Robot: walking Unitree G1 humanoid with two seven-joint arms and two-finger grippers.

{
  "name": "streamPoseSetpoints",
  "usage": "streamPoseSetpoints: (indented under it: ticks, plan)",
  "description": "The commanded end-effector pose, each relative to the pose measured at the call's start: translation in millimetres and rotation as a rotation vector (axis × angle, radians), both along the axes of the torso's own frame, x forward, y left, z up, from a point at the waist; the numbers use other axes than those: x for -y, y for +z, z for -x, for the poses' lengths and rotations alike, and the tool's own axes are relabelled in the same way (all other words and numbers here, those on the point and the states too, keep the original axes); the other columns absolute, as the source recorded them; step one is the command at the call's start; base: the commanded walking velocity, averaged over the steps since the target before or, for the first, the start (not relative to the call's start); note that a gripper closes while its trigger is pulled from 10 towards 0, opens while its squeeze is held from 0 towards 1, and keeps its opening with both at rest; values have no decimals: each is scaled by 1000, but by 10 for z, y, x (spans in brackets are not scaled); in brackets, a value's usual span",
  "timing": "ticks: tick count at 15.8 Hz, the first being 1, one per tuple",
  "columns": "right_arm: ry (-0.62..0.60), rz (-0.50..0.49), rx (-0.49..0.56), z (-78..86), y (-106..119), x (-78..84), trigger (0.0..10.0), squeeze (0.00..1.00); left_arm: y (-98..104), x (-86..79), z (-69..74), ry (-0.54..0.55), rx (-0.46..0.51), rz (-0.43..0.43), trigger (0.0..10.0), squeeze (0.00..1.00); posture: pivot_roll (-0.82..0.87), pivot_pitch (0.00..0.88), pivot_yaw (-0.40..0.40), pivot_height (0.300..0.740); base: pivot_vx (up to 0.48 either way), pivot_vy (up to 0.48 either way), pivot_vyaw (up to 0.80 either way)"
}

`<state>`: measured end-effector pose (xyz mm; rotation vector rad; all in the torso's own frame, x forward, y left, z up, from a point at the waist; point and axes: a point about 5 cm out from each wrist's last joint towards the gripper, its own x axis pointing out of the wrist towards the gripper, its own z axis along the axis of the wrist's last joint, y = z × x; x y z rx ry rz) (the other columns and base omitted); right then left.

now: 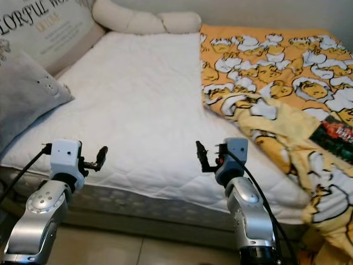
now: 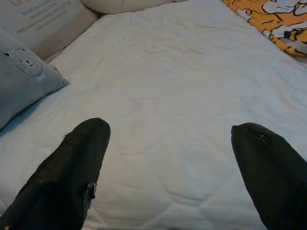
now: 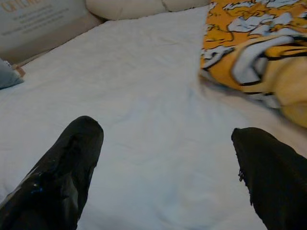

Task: Clean up the room

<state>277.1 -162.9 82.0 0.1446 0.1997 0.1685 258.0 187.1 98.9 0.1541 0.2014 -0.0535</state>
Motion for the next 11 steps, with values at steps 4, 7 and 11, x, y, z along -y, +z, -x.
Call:
streamPoseSetpoints:
  ticks: [4, 7, 11]
  plan:
    - [-22, 28, -2, -24, 18, 65, 10000, 1000, 13, 27, -32, 2, -3, 3, 10000, 1000, -52, 0, 73, 740, 0, -380, 0]
    - [-33, 30, -6, -29, 6, 76, 10000, 1000, 22, 15, -41, 1, -4, 1, 10000, 1000, -44, 0, 71, 740, 0, -382, 335]
    - [-37, 32, -5, -43, 5, 79, 10000, 1000, 28, 16, -53, -1, -2, 0, 10000, 1000, -48, 0, 73, 740, 0, -380, 566]
